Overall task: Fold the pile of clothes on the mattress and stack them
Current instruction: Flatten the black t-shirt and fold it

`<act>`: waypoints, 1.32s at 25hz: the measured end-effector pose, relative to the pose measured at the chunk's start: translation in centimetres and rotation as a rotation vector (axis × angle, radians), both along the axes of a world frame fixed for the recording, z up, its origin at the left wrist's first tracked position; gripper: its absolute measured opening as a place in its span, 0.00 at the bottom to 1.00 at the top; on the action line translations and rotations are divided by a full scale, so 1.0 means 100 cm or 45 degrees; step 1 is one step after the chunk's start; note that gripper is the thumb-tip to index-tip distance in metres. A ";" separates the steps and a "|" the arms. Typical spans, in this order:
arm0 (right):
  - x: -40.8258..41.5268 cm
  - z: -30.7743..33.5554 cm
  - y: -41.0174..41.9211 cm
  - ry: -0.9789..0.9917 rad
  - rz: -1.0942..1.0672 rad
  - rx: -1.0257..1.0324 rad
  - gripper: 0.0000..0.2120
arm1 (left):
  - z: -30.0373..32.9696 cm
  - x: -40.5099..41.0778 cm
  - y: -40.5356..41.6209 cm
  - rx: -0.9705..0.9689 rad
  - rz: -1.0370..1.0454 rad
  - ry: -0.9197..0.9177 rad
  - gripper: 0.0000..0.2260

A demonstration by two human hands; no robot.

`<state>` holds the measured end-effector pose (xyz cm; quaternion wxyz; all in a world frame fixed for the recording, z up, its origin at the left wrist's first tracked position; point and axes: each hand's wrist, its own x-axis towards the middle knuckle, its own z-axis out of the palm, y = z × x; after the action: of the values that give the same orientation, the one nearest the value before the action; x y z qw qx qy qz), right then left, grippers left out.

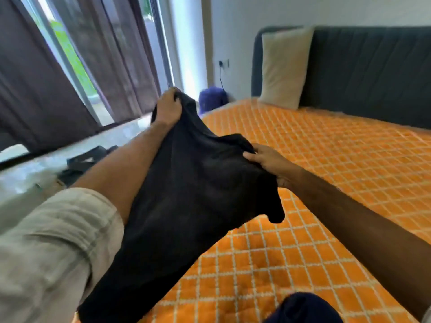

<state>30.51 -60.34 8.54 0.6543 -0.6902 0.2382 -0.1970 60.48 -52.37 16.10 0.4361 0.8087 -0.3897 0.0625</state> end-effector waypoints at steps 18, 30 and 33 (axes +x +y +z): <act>-0.074 -0.225 -0.161 0.630 -0.303 0.499 0.18 | -0.321 -0.075 -0.076 0.661 -0.627 -0.063 0.24; -0.135 -0.228 -0.123 0.575 -0.778 0.559 0.18 | -0.310 -0.211 0.150 1.494 -0.362 -0.541 0.28; -0.133 -0.240 -0.115 0.712 -0.602 0.584 0.25 | -0.306 -0.216 0.184 1.533 -0.144 -0.485 0.23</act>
<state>17.18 -71.87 -15.43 0.6380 -0.4801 0.5955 -0.0889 38.91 -33.98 -14.52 -0.1694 0.8651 -0.4696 -0.0481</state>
